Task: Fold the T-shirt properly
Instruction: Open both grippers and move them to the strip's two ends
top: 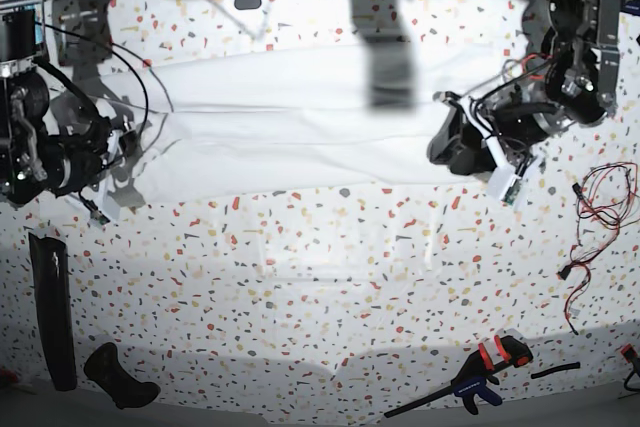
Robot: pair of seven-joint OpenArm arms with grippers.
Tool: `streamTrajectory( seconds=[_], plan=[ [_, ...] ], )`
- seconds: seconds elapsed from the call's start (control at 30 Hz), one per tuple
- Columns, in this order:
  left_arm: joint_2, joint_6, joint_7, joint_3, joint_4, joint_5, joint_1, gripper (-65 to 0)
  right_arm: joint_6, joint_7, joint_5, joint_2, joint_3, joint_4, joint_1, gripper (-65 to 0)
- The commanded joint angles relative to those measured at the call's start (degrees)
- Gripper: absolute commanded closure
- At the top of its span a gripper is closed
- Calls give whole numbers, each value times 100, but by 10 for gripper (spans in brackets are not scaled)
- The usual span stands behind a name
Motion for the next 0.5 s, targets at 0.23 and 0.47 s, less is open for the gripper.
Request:
streamTrajectory(
  seconds=[0.23, 0.47],
  plan=[
    [522, -356, 74, -42, 197, -446, 282, -215, 28, 249, 17, -192, 63, 57, -208, -252],
    [997, 83, -24, -37, 170, 1322, 424, -215, 28, 328, -70, -662, 63, 24, -205, -252]
  ],
)
